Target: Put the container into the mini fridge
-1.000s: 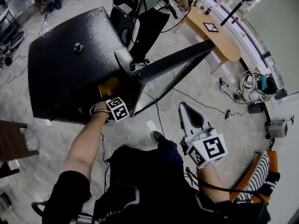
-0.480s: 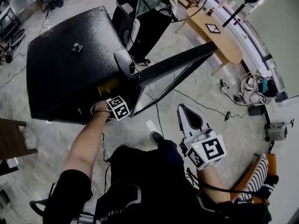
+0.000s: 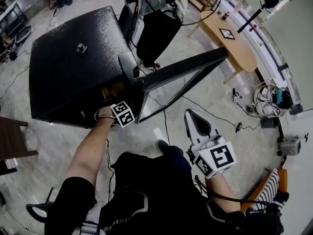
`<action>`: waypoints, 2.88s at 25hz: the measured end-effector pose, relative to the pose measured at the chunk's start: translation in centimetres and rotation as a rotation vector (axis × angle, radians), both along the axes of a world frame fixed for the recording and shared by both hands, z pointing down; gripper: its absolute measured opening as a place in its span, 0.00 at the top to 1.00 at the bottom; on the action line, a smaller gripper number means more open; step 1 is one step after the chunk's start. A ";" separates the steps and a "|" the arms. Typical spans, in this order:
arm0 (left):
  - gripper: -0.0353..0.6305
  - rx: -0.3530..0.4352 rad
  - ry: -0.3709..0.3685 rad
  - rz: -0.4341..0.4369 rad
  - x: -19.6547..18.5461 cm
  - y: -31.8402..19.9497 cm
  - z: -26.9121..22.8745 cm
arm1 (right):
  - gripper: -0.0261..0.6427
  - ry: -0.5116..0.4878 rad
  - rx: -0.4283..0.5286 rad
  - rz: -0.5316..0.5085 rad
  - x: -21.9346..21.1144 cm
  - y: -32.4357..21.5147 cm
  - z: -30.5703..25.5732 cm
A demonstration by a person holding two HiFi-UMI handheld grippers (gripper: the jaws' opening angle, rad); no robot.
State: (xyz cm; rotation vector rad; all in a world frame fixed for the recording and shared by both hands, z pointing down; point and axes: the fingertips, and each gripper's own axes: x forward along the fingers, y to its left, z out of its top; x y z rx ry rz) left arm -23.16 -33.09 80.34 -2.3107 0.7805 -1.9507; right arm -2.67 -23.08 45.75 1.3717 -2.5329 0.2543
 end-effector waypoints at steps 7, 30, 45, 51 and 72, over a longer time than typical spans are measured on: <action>0.72 0.002 -0.012 -0.054 -0.7 0.2 -0.7 | 0.95 -0.022 0.006 -0.042 1.3 -1.5 -0.5; 0.73 0.135 0.109 -0.326 -0.2 7.9 -12.2 | 0.95 -0.120 0.086 -0.425 -2.3 -4.7 -7.6; 0.78 0.317 0.364 -0.567 -1.0 12.5 -21.1 | 0.95 -0.153 0.106 -0.546 -5.9 -2.6 -8.9; 0.83 0.484 0.542 -0.636 -1.2 13.6 -27.9 | 0.95 -0.161 0.127 -0.574 -7.1 -2.3 -9.8; 0.93 0.923 1.027 -0.696 -3.0 18.3 -46.8 | 0.95 -0.191 0.155 -0.597 -10.2 -1.2 -12.0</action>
